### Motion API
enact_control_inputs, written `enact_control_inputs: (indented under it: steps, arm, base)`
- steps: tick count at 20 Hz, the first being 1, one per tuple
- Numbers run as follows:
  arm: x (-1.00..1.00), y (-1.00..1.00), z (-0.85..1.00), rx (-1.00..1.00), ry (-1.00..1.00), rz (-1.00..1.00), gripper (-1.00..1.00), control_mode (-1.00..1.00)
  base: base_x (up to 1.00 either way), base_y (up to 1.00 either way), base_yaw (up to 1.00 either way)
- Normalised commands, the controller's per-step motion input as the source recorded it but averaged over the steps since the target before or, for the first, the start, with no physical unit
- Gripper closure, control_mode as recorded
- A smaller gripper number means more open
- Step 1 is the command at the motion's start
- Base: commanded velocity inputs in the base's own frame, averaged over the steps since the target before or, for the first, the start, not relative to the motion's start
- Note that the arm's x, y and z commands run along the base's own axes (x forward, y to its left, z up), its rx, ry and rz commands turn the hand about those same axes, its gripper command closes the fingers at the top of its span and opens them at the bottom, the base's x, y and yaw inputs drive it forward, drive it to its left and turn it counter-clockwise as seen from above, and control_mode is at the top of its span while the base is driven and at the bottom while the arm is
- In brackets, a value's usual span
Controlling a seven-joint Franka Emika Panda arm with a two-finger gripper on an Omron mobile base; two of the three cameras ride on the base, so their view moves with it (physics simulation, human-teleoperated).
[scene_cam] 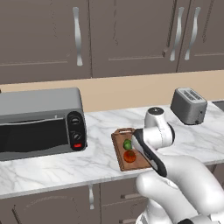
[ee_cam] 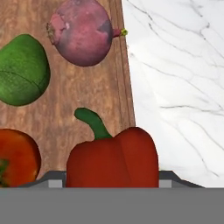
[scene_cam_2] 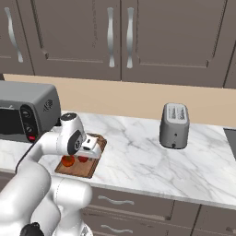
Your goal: Place the avocado, onion, tomato, and bell pepper on the cutting board.
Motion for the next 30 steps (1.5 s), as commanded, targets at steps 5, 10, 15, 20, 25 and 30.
enact_control_inputs:
  steps: [5, 10, 15, 20, 25, 30]
  arm:
    - [0.0, 0.0, -0.54, 0.0, 0.0, 0.0, 1.0, -1.0]
    - [0.0, 0.0, -0.52, 0.0, 0.0, 0.0, 1.0, -1.0]
    - [0.0, 0.0, -0.46, 0.0, 0.0, 0.0, 1.0, -1.0]
    - [0.0, 0.0, -0.42, 0.01, 0.0, 0.0, 1.0, -1.0]
    - [-0.08, 0.0, -0.23, 0.04, -0.01, 0.0, 1.0, -1.0]
    - [-0.28, 0.01, -0.13, 0.04, -0.06, 0.0, -1.0, -1.0]
  base:
    - [0.0, 0.0, 0.0]
    - [0.0, 0.0, 0.0]
    - [0.0, 0.0, 0.0]
    - [0.0, 0.0, 0.0]
    - [0.0, 0.0, 0.0]
    - [0.0, 0.0, 0.0]
